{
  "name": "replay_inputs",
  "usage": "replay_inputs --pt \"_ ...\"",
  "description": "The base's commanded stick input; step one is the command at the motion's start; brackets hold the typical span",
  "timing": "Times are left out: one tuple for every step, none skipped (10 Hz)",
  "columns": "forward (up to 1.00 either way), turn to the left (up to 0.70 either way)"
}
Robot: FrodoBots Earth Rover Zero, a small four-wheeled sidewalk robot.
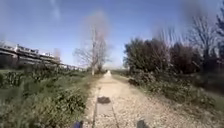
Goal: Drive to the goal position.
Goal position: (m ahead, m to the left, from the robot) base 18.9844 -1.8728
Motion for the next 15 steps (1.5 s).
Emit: replay_inputs --pt "0.70 0.00" --pt "0.70 0.00" --pt "0.70 0.00" --pt "0.70 0.00" --pt "0.70 0.00" --pt "0.70 0.00" --pt "0.70 0.00" --pt "0.70 -0.13" --pt "0.70 -0.27" --pt "0.70 -0.26" --pt "0.70 -0.14" --pt "0.70 0.00" --pt "0.70 0.00" --pt "0.70 0.00" --pt "0.70 0.00"
